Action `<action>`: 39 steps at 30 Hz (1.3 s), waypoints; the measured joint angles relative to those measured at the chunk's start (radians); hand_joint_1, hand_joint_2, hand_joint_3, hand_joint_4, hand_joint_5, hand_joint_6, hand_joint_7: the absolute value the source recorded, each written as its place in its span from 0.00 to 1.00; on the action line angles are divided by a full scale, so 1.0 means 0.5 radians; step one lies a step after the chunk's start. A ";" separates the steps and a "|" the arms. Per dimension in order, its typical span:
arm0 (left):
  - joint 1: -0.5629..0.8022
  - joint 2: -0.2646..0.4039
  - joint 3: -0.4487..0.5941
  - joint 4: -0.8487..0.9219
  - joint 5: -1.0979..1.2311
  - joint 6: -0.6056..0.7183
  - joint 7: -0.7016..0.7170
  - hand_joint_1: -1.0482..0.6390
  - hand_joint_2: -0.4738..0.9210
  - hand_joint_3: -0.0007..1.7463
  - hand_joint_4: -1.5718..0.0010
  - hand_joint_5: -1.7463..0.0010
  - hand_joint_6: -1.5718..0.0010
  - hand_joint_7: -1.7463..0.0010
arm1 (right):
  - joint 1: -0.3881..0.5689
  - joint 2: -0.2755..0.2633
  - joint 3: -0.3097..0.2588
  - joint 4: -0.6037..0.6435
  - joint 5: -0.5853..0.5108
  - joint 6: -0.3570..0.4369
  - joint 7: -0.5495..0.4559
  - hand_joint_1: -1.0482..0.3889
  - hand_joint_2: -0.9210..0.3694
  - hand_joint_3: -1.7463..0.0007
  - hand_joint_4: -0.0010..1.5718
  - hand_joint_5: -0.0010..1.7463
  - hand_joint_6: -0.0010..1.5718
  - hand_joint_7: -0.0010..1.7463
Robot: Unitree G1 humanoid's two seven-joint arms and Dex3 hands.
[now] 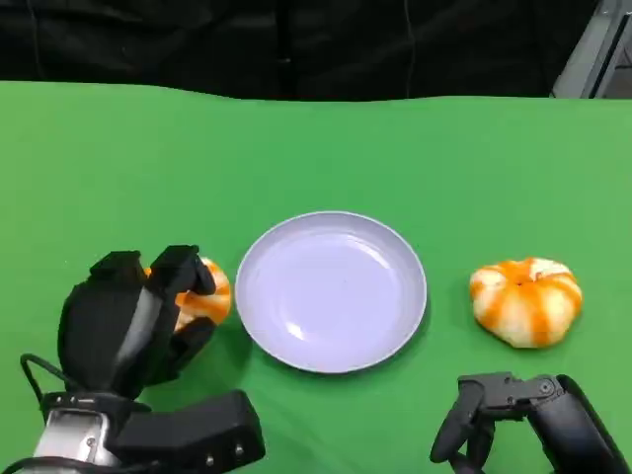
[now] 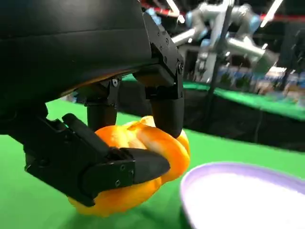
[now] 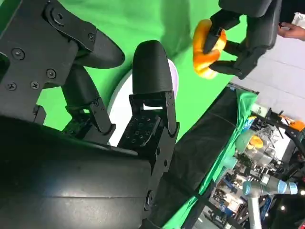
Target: Grasp the bread from the table and place it into the plate.
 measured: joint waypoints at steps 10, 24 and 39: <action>-0.045 0.003 -0.035 -0.074 0.024 -0.257 0.098 0.52 0.49 0.84 0.41 0.00 0.44 0.23 | 0.011 0.001 0.008 -0.017 -0.011 0.028 -0.001 0.69 0.65 0.19 0.65 0.86 0.69 0.58; -0.523 -0.207 -0.298 0.315 0.117 -0.377 0.088 0.49 0.55 0.73 0.40 0.00 0.52 0.06 | 0.027 0.010 0.021 -0.050 -0.050 0.038 -0.012 0.71 0.66 0.18 0.64 0.87 0.68 0.58; -0.796 -0.310 -0.409 0.591 0.039 -0.297 -0.390 0.30 0.99 0.08 0.96 0.81 0.81 0.98 | 0.065 0.014 0.054 -0.081 -0.059 0.037 -0.034 0.73 0.65 0.17 0.62 0.88 0.66 0.60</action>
